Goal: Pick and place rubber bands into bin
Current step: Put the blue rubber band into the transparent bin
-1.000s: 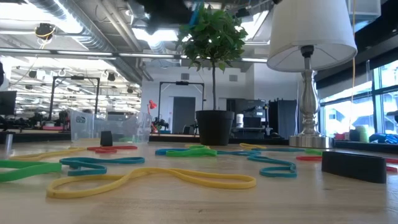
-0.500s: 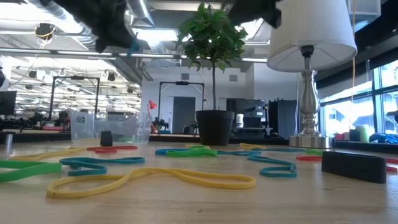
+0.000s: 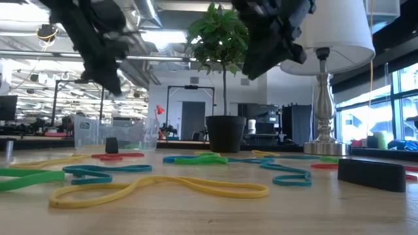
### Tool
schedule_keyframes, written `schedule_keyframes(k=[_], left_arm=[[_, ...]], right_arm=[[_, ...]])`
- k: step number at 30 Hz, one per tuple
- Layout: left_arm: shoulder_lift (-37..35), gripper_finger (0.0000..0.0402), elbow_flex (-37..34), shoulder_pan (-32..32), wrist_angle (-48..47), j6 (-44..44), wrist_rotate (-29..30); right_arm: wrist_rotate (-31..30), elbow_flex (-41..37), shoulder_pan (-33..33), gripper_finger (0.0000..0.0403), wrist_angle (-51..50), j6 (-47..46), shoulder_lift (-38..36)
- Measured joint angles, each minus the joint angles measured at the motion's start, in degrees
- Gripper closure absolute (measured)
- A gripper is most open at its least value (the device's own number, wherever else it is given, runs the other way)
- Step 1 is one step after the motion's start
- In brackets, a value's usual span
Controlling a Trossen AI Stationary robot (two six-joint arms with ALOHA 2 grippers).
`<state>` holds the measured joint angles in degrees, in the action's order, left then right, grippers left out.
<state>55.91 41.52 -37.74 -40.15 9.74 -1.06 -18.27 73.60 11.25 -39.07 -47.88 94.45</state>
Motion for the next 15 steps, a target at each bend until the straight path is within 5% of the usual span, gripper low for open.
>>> schedule_keyframes(k=[15], left_arm=[[21.4,0.0389,0.0,-16.6,1.6,-1.8,-0.6]], right_arm=[[0.0,0.0,0.0,0.0312,1.6,-5.9,2.0]])
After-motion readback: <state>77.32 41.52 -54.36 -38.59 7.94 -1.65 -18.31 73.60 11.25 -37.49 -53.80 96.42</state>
